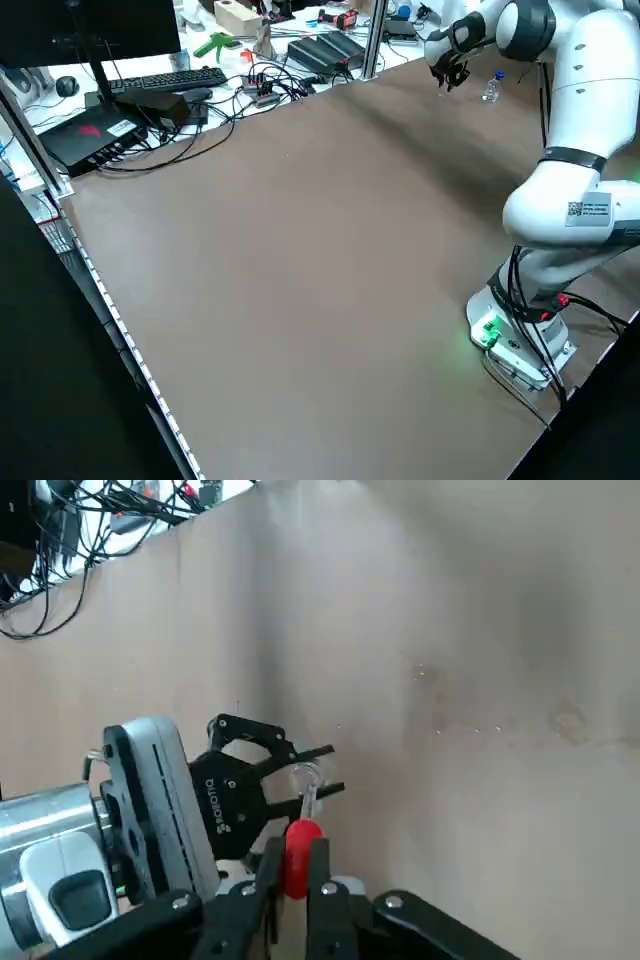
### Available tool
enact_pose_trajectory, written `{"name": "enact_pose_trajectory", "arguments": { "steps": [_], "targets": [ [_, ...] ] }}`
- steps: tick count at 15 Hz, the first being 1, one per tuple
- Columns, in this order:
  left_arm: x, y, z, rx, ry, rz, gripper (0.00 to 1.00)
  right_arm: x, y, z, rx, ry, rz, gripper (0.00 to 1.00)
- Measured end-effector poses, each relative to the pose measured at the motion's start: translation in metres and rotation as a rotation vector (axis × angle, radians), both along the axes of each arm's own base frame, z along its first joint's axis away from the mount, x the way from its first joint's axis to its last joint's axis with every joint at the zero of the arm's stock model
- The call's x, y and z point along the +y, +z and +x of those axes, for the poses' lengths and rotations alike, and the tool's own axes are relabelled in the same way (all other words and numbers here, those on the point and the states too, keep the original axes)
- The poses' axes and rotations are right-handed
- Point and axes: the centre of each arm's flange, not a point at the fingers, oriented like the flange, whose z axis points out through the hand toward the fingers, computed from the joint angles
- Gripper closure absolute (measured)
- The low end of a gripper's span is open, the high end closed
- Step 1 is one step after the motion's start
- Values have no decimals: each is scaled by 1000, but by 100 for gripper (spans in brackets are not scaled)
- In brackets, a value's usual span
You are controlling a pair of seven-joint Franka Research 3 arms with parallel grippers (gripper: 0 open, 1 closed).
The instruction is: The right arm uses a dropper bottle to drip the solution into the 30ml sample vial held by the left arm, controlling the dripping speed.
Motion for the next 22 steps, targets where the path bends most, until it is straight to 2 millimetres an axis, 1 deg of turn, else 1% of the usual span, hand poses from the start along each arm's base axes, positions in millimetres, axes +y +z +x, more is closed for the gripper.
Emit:
{"name": "enact_pose_trajectory", "arguments": {
  "steps": [5, 7, 11, 15, 22],
  "targets": [
    [0, 0, 0, 1, 1, 0, 69, 13, -10, -5, 2, 14, -3, 87],
    [0, 0, 0, 2, 3, 0, 69, 19, -17, -6, 10, 22, -7, 87],
    [0, -2, 0, 1, 5, 0, 69, 28, -23, -10, 11, 31, -8, 87],
    [0, -1, 1, -5, 7, -3, 69, 30, -25, -9, -2, 25, -5, 87],
    [0, -2, 1, -5, 7, -2, 69, 34, -36, -10, 9, 31, -11, 87]
  ]
}}
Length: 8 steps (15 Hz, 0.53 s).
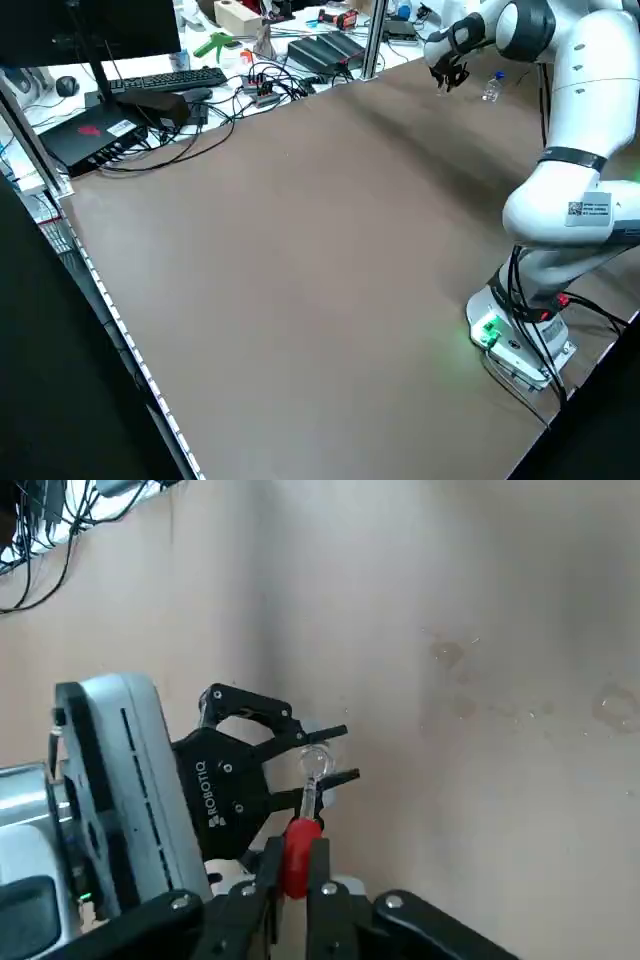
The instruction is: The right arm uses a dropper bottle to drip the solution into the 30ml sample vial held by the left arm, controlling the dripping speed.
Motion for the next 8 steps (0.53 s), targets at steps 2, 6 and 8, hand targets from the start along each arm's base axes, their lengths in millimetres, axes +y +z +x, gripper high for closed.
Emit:
{"name": "enact_pose_trajectory", "arguments": {
  "steps": [2, 6, 8],
  "targets": [
    [0, 0, 0, 0, 0, 0, 69, 0, -1, 0, 1, 0, -1, 87],
    [0, 0, 0, 0, 0, 0, 69, 1, -1, 0, 2, 1, -1, 95],
    [0, 0, 0, 0, -1, 0, 69, 0, -1, 0, 1, -1, -1, 95]
  ]
}}
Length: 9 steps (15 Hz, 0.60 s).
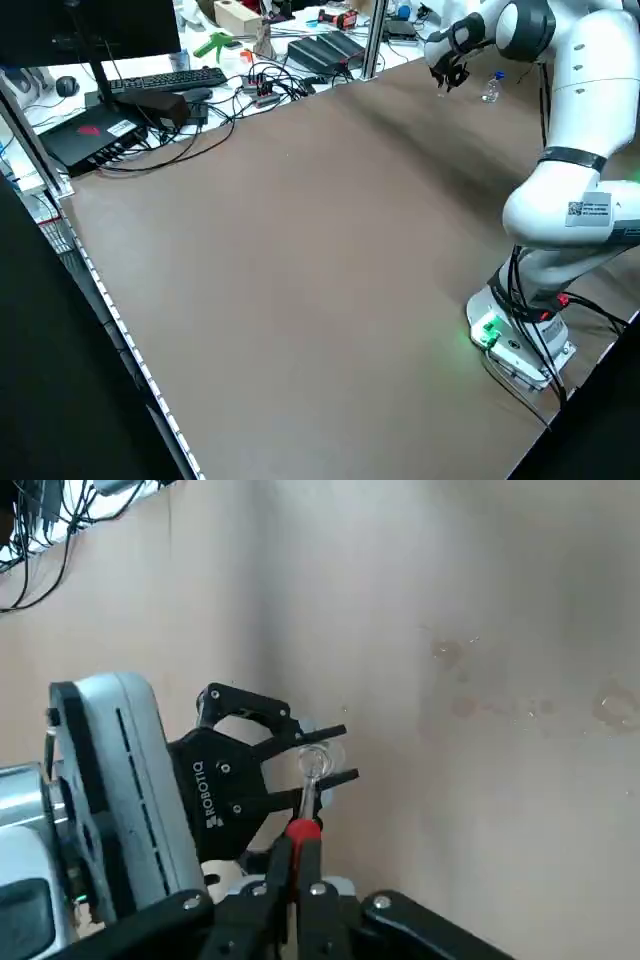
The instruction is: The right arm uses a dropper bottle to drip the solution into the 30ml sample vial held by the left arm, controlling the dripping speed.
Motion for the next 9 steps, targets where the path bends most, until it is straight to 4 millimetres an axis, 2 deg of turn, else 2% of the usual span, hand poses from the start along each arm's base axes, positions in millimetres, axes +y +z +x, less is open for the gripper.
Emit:
{"name": "enact_pose_trajectory", "arguments": {
  "steps": [9],
  "targets": [
    [0, 0, 0, 0, 0, 0, 69, -11, 2, 7, -5, -20, -2, 95]
  ]
}}
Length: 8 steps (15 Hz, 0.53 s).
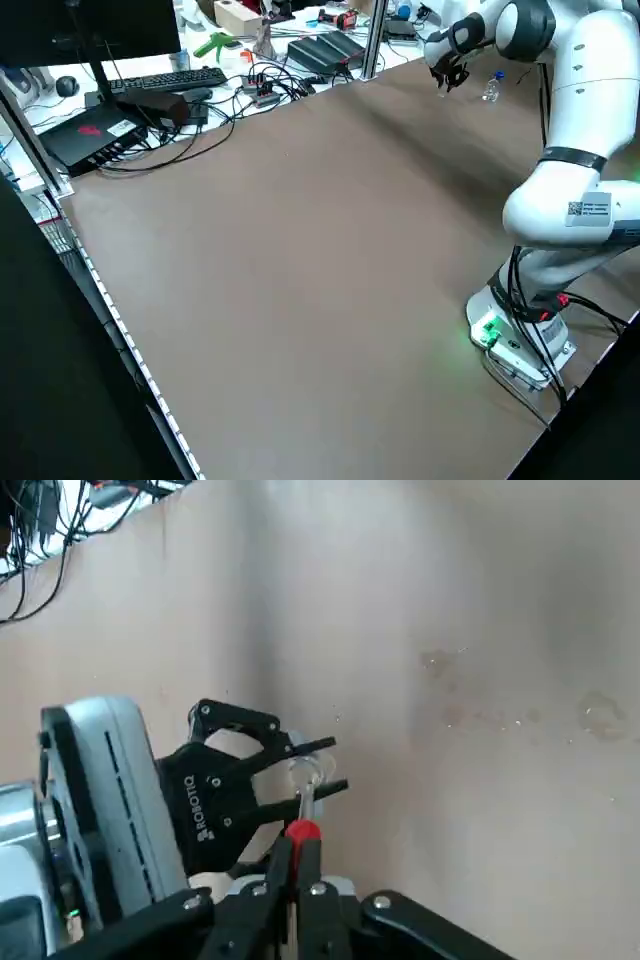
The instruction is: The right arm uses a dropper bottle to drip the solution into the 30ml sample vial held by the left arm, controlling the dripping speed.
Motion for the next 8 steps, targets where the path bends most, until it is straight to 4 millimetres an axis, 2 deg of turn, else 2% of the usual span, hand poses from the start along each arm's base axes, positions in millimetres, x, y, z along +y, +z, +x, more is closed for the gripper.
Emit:
{"name": "enact_pose_trajectory", "arguments": {
  "steps": [5, 8],
  "targets": [
    [1, 0, 1, -1, 2, 1, 69, -12, 16, 7, -12, -24, 19, 95],
    [5, 0, 4, -5, 10, 1, 69, -33, 26, 12, 18, -37, 14, 95]
  ]
}}
